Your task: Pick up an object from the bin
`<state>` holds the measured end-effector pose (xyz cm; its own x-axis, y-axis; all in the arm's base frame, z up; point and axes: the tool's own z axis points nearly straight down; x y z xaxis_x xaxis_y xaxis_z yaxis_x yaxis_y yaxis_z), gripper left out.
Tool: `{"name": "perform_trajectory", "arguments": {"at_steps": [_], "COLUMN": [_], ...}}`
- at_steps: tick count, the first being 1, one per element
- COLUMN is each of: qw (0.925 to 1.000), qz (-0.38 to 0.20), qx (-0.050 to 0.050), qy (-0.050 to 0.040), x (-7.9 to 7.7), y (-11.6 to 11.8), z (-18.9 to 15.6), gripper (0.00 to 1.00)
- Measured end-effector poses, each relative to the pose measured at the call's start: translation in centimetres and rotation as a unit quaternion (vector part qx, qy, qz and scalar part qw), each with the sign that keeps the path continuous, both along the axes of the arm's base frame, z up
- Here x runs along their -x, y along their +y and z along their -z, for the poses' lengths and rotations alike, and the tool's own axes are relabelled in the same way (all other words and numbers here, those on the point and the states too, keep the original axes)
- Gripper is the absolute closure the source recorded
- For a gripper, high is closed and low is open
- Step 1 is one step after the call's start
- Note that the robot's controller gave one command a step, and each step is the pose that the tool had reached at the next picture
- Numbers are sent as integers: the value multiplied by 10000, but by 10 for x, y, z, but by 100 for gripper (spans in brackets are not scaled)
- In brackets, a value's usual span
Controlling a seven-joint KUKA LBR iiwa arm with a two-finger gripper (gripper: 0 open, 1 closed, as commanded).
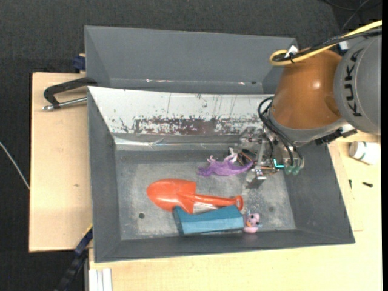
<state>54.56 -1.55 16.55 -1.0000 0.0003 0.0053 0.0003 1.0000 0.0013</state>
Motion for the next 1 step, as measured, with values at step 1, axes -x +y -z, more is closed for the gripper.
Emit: {"name": "perform_trajectory", "arguments": {"at_steps": [1], "qw": [10000], "qz": [-3], "qx": [2], "qy": [-33], "x": [-1], "y": [0], "z": [-4], "gripper": [0]}}
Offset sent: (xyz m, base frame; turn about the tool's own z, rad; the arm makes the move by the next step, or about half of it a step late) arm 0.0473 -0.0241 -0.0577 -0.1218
